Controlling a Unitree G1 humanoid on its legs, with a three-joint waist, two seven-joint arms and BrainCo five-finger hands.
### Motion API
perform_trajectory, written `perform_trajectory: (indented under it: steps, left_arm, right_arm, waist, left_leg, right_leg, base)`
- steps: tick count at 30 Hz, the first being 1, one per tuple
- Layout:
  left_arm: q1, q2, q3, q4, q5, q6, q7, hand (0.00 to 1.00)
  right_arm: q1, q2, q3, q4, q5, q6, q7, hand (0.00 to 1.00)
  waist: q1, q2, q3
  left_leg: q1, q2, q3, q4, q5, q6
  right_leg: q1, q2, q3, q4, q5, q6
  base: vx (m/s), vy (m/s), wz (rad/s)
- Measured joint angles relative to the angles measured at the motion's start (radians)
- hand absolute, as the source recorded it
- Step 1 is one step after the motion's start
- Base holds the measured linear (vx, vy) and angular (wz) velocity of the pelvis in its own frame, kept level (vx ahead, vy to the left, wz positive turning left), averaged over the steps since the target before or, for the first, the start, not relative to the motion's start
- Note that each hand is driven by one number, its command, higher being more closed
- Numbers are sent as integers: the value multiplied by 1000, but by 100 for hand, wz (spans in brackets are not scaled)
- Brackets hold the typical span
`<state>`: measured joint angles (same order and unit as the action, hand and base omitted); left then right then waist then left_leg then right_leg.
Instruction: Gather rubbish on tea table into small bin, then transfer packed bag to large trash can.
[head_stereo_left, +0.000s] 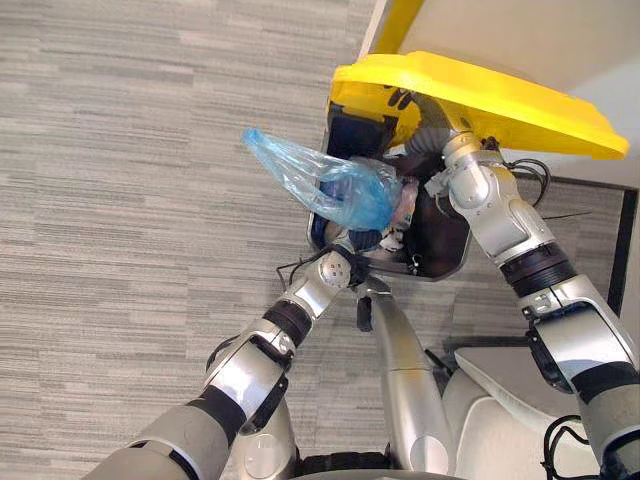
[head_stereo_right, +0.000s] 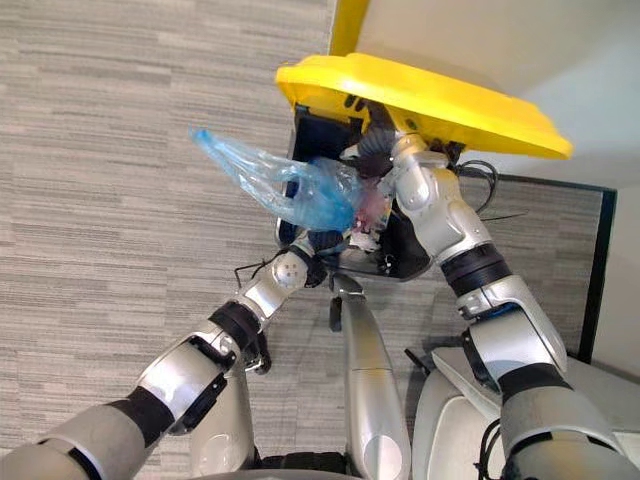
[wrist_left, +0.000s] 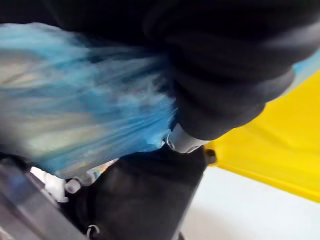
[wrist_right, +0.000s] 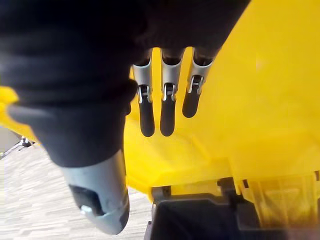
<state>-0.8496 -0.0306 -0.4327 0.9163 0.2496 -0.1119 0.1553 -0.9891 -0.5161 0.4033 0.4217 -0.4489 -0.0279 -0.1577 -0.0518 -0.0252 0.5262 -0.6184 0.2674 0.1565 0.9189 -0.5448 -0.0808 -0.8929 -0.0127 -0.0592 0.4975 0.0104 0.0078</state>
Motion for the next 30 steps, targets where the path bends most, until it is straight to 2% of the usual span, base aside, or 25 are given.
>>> perform_trajectory:
  steps: [2, 6, 11, 24, 28, 30]
  left_arm:
    - [5, 0, 46, 2, 32, 7, 2, 0]
    - [10, -1, 56, 21, 77, 28, 0, 0]
    - [35, -5, 79, 22, 88, 33, -1, 0]
    - [76, -5, 83, 11, 68, 36, -3, 0]
    - [125, 1, 89, -19, 42, 35, -3, 0]
    - [168, 16, 86, -92, 19, 33, -4, 0]
  right_arm:
    - [0, 0, 2, -31, -18, 0, -14, 0]
    - [0, -1, 3, -54, -26, -1, -16, 0]
    - [0, -2, 4, -54, -25, 0, -16, 0]
    - [41, -17, -2, -68, -23, 0, -14, 0]
    - [110, -60, -6, -160, -23, -1, -12, 0]
    - [178, -82, -18, -232, -23, -4, -10, 0]
  waist:
    - [3, 0, 0]
    - [-3, 0, 0]
    - [-2, 0, 0]
    - [3, 7, -4]
    - [8, 11, -6]
    - [9, 19, -10]
  left_leg:
    - [-22, 12, 9, 24, -16, 0]
    - [-38, 13, 12, 31, -22, 5]
    - [-38, 14, 17, 31, -25, 8]
    - [7, 7, 12, 27, -24, 9]
    - [42, 1, 8, 21, -23, 10]
    - [72, -8, 4, 1, -12, 7]
  right_leg:
    - [-24, 11, 6, 6, 2, -2]
    - [-41, 12, 12, 6, 4, -1]
    - [-45, 15, 17, 5, 5, 0]
    - [2, 9, 16, 6, 8, -6]
    - [38, 2, 13, 5, 8, -6]
    - [69, -8, 8, -1, 7, -6]
  base:
    - [20, 6, -21]
    - [20, 3, -7]
    - [32, -3, -5]
    - [0, -5, 2]
    - [-14, -22, 8]
    - [-10, -31, 15]
